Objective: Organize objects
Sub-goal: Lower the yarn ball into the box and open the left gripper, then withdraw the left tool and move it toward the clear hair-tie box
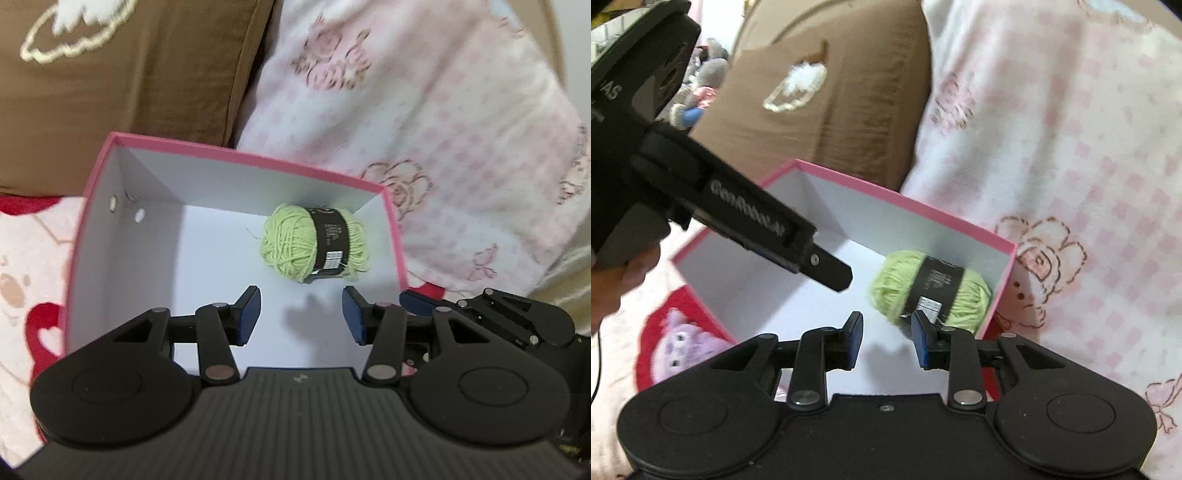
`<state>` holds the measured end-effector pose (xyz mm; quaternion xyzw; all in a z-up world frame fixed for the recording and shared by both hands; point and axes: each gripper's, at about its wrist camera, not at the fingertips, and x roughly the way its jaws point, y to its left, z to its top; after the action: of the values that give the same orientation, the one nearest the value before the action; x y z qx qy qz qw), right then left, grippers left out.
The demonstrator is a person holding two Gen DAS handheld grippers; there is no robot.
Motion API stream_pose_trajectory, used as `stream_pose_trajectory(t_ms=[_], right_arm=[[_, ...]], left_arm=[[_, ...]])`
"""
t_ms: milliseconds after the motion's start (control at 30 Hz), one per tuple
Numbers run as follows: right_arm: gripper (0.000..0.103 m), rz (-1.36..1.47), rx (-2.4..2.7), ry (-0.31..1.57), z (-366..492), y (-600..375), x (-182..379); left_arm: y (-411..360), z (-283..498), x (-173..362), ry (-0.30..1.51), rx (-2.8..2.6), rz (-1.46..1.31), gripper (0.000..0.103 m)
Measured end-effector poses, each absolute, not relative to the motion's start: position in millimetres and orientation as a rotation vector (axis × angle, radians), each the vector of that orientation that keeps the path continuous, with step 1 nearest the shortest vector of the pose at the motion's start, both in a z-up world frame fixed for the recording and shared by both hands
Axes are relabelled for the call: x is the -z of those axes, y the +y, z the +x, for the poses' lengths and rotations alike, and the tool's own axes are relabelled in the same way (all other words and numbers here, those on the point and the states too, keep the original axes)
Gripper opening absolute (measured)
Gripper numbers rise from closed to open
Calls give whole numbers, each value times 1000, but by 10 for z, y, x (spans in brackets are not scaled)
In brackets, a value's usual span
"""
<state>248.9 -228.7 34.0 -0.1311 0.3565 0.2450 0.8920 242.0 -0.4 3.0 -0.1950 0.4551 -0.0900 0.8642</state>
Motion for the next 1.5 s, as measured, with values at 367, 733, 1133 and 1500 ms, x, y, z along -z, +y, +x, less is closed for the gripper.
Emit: stream_pose_trajectory(t_ms=[367,733,1133,1500], right_arm=[[58,-152,-512,740,1979,-2296,-694],[91,-190,-505,727,1586,-2216,-828],[94,-254,-536,728,1163,-2207,-951],[95,-261,-538,767,912,-2248,-902]], left_arm=[[78,1784,-408,971,181,-307,64],[2,1332,-670,983,197,-241,76],[-145,1022,-693,1016,238,-189,90],[-93,799,-632,1035,231,-213,91]])
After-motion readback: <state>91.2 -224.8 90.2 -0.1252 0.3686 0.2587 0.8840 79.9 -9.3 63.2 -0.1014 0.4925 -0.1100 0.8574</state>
